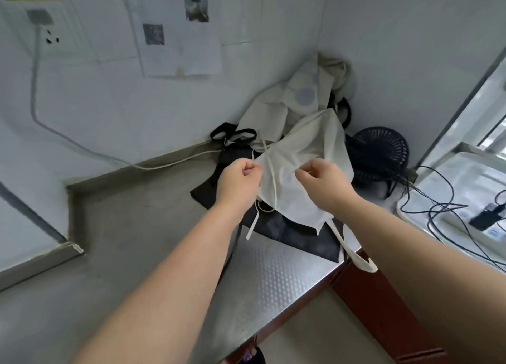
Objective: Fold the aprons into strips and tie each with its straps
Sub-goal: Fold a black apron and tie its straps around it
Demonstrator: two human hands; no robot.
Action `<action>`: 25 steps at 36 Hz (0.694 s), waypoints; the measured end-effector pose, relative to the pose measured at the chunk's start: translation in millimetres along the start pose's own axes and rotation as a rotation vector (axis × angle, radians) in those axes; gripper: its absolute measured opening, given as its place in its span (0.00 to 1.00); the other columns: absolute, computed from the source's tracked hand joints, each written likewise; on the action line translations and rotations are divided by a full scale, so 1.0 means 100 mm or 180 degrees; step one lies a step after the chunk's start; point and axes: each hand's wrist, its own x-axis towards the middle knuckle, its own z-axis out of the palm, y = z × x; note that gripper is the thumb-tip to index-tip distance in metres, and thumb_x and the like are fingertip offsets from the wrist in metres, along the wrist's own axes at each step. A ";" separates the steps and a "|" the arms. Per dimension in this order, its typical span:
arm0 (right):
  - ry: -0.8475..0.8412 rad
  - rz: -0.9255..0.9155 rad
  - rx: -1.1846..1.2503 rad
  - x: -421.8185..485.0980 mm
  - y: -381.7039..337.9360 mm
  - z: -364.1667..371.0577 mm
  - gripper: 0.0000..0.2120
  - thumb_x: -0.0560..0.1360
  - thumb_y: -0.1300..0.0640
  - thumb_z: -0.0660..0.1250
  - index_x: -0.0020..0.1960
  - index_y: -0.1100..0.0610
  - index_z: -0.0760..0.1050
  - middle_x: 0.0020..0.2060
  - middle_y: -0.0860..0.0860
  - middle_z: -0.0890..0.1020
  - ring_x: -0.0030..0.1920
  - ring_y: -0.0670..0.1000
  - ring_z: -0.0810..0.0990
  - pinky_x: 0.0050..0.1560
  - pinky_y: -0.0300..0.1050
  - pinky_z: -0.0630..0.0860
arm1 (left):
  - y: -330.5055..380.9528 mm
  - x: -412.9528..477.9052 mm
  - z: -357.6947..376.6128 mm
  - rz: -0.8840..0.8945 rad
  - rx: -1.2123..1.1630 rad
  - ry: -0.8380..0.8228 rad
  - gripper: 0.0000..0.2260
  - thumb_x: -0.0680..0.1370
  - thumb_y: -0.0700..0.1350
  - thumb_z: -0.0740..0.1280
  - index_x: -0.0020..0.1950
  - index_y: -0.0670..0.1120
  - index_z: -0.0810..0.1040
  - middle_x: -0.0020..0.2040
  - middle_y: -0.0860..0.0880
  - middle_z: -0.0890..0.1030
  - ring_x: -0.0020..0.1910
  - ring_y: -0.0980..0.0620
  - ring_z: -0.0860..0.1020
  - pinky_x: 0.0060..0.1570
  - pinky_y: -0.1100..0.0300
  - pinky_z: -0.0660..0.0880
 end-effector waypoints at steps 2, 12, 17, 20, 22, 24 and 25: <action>-0.0099 0.0059 -0.0148 0.20 0.02 0.10 0.07 0.77 0.51 0.61 0.50 0.53 0.75 0.36 0.47 0.76 0.35 0.47 0.73 0.32 0.38 0.68 | -0.06 0.19 0.07 -0.0042 0.0137 -0.0261 0.03 0.77 0.46 0.65 0.45 0.49 0.78 0.39 0.51 0.79 0.41 0.53 0.77 0.44 0.58 0.74; -0.0618 0.0105 -0.0553 0.96 0.25 0.77 0.17 0.78 0.53 0.61 0.66 0.54 0.71 0.61 0.52 0.74 0.58 0.54 0.74 0.57 0.43 0.69 | -0.78 1.05 -0.13 -0.0438 0.1395 -0.0107 0.16 0.79 0.45 0.62 0.67 0.50 0.71 0.64 0.50 0.73 0.62 0.50 0.73 0.55 0.61 0.67; -0.1132 -0.0167 -0.0960 1.27 0.33 1.08 0.24 0.78 0.53 0.62 0.73 0.49 0.63 0.71 0.51 0.61 0.69 0.53 0.64 0.64 0.42 0.62 | -1.11 1.30 -0.07 -0.0609 0.2226 -0.0367 0.24 0.80 0.43 0.59 0.76 0.51 0.58 0.75 0.46 0.59 0.73 0.46 0.59 0.68 0.54 0.61; -0.1386 -0.0482 -0.1663 1.45 0.36 1.21 0.29 0.76 0.50 0.64 0.74 0.44 0.58 0.75 0.54 0.53 0.74 0.57 0.54 0.71 0.51 0.55 | -1.23 1.40 0.00 -0.0828 0.2626 -0.0509 0.31 0.79 0.45 0.62 0.77 0.56 0.49 0.78 0.45 0.46 0.76 0.43 0.45 0.74 0.46 0.51; -0.1426 -0.0633 -0.2043 1.59 0.41 1.28 0.33 0.74 0.46 0.66 0.74 0.41 0.55 0.76 0.55 0.49 0.74 0.59 0.50 0.72 0.56 0.52 | -1.27 1.51 0.03 -0.1040 0.2849 -0.0592 0.39 0.77 0.49 0.66 0.77 0.59 0.41 0.77 0.45 0.37 0.75 0.40 0.37 0.73 0.41 0.45; -0.1422 -0.0711 -0.2224 1.69 0.47 1.35 0.36 0.72 0.43 0.68 0.74 0.39 0.53 0.75 0.55 0.46 0.74 0.60 0.49 0.72 0.58 0.50 | -1.32 1.62 0.03 -0.1269 0.2872 -0.0616 0.47 0.73 0.55 0.70 0.75 0.60 0.35 0.76 0.45 0.32 0.74 0.39 0.34 0.73 0.39 0.46; -0.1477 -0.0697 -0.2230 1.73 0.52 1.39 0.38 0.71 0.42 0.68 0.74 0.39 0.52 0.75 0.55 0.44 0.74 0.61 0.48 0.72 0.58 0.50 | -1.39 1.66 0.04 -0.1407 0.2872 -0.0628 0.50 0.71 0.58 0.72 0.74 0.61 0.33 0.75 0.45 0.30 0.74 0.39 0.34 0.73 0.38 0.47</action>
